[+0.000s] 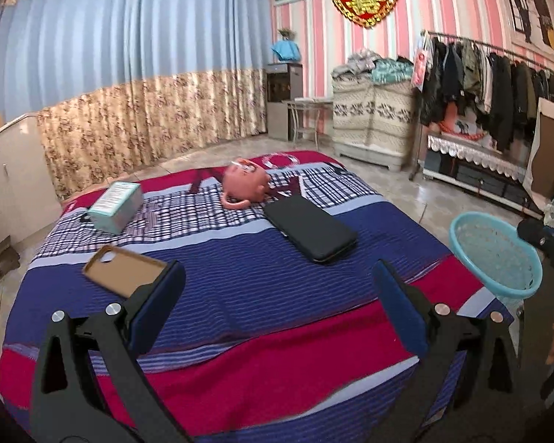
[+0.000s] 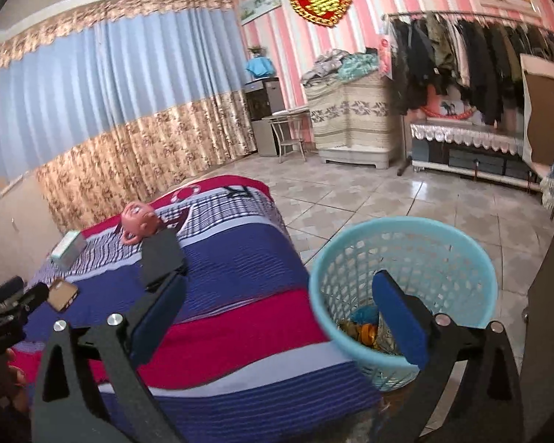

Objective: Collect trash

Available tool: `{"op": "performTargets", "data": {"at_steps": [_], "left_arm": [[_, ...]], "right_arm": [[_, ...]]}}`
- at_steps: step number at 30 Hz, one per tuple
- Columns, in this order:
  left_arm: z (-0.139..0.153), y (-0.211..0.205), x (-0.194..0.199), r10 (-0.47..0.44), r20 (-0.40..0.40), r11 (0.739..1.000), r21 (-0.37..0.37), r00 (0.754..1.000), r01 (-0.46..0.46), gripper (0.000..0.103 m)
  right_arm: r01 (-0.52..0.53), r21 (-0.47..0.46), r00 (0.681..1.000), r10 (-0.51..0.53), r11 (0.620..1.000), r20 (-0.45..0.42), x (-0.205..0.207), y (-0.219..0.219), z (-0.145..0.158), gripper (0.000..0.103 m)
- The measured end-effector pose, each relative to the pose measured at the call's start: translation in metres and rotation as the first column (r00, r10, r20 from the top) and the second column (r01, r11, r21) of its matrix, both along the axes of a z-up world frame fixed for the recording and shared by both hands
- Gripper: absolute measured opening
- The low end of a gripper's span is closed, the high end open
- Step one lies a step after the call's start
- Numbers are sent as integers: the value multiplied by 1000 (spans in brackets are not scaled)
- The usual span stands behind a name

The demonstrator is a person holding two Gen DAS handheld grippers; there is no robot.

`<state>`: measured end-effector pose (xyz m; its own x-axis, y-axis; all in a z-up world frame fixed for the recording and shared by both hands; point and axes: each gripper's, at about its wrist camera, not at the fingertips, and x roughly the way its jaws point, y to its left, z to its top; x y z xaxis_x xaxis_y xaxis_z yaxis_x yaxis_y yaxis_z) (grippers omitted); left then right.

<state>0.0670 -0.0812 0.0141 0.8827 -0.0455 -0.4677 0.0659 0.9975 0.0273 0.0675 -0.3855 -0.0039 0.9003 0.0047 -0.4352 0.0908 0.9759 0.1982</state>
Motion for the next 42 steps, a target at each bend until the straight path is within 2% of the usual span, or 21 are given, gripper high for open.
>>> {"op": "performTargets", "data": {"at_steps": [5,10,14,18,21,27,42], "left_arm": [[-3,7,-15,-22,-17,1000,-10,1000,22,97],[-6,7,-36,-7,35,999,45,999,5,98],[-8,8,-42,-23,28,999,40,999,22,98],[-7,11,-44,-35,23,999,15,999,34,98],[-7,11,-45,-24,17,999,27,1000,24,98],[-6,9,-51,-2,62,999,38,998,-1,98],[-16,14,-55,6,93,1000,-22,996,-4,98]], "right_arm": [[-18,-52,1000,19,998,17,-19,30,-1,99],[-20,-96,999,23,995,32,-37,54,3,99],[-28,-116,999,32,993,39,-49,66,5,98],[-25,-143,999,30,989,33,-56,72,3,98],[-16,-134,999,21,991,34,-61,70,3,99],[-14,-151,998,23,988,54,-65,72,5,99],[-46,-193,996,59,980,62,-61,89,4,98]]}}
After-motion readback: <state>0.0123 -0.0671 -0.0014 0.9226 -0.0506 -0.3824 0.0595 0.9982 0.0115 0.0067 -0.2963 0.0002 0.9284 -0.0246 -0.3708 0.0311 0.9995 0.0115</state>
